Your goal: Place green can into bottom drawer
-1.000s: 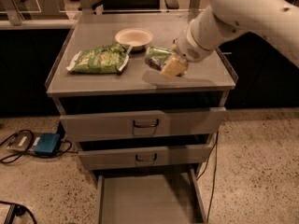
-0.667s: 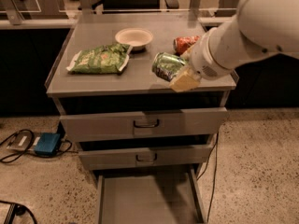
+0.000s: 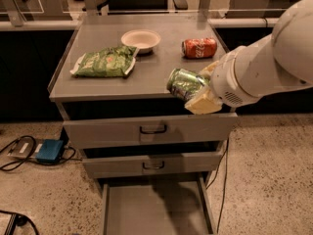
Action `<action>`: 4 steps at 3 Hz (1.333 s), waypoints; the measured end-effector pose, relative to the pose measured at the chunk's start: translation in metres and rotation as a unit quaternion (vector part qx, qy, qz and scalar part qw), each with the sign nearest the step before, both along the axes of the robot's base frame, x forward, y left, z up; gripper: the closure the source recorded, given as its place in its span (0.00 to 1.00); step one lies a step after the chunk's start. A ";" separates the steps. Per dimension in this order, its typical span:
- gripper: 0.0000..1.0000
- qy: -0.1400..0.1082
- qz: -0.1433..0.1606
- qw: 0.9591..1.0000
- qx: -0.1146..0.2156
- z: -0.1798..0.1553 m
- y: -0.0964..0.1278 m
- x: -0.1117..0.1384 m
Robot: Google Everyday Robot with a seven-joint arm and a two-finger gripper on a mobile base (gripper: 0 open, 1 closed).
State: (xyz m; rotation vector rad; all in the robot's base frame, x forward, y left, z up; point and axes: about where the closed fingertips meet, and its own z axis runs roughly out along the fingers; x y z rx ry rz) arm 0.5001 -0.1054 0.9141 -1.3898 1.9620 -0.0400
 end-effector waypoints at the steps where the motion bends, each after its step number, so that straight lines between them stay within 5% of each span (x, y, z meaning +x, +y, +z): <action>1: 1.00 0.015 -0.010 0.999 0.029 -0.036 -0.001 0.012; 3: 1.00 0.114 -0.021 0.989 0.088 -0.206 -0.008 -0.022; 4: 1.00 0.116 -0.019 0.989 0.086 -0.209 -0.001 -0.020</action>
Offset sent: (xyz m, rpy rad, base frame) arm -0.0190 -0.0139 -0.2777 0.2163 0.3510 -0.0905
